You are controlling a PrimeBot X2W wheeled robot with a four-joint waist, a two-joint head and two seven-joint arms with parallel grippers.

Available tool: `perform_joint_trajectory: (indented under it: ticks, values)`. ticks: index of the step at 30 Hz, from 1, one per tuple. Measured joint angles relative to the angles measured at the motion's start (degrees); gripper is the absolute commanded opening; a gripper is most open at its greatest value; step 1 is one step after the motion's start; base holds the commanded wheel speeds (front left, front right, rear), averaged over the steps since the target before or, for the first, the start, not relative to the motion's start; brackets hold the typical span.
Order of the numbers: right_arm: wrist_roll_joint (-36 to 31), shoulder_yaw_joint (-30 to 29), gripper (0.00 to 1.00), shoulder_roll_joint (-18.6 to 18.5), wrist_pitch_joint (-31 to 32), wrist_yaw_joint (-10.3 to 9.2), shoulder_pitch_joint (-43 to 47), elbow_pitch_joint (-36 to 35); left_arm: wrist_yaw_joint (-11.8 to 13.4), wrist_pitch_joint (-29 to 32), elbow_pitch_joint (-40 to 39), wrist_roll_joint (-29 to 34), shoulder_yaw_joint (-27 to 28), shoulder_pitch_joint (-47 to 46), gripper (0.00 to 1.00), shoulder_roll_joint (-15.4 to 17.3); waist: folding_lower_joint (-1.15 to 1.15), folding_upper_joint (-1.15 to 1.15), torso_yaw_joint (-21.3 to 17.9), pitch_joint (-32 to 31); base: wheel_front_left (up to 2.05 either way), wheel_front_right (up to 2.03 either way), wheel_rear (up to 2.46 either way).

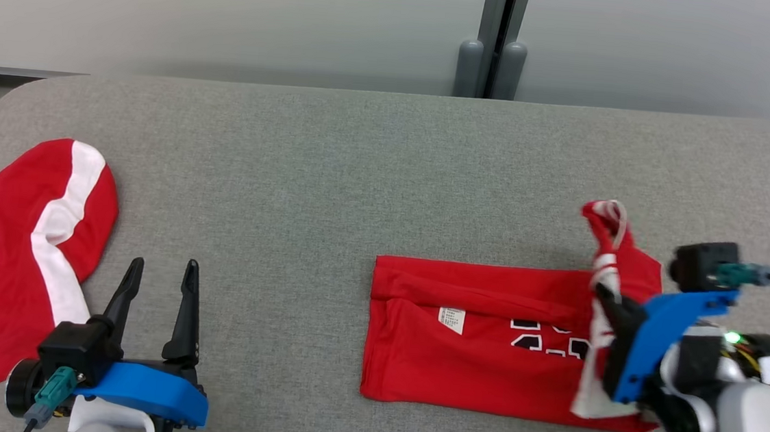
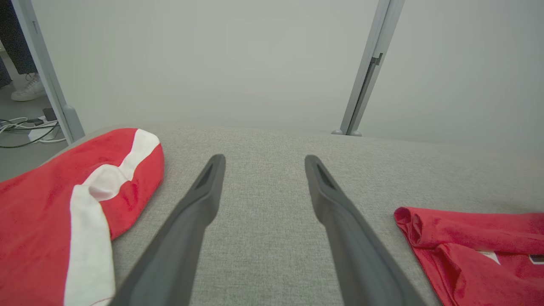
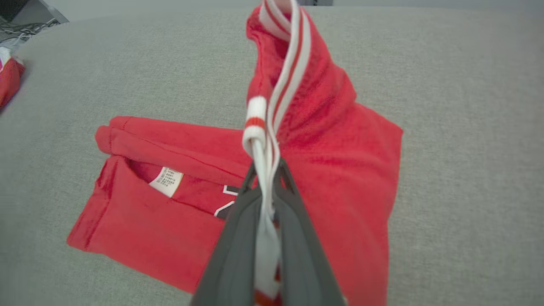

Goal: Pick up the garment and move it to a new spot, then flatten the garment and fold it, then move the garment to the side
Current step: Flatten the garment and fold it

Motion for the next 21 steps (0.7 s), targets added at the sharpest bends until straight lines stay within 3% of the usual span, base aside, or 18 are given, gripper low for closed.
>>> perform_joint_trajectory:
  ticks: [13,21]
  values:
    - [7.24,18.92,0.00,0.74,-6.21,0.00,-8.39,14.66,-0.79,0.00,1.37,-0.20,-1.16,-0.92,1.00,-0.09,0.00,0.00,2.31,0.50,0.00,0.00,0.00]
    - [10.91,25.51,0.00,0.77,-10.69,0.00,-13.03,23.93,-1.25,-0.26,2.12,-0.27,-1.91,-1.81,1.00,-0.59,0.00,0.00,4.13,0.93,0.00,0.00,0.00]
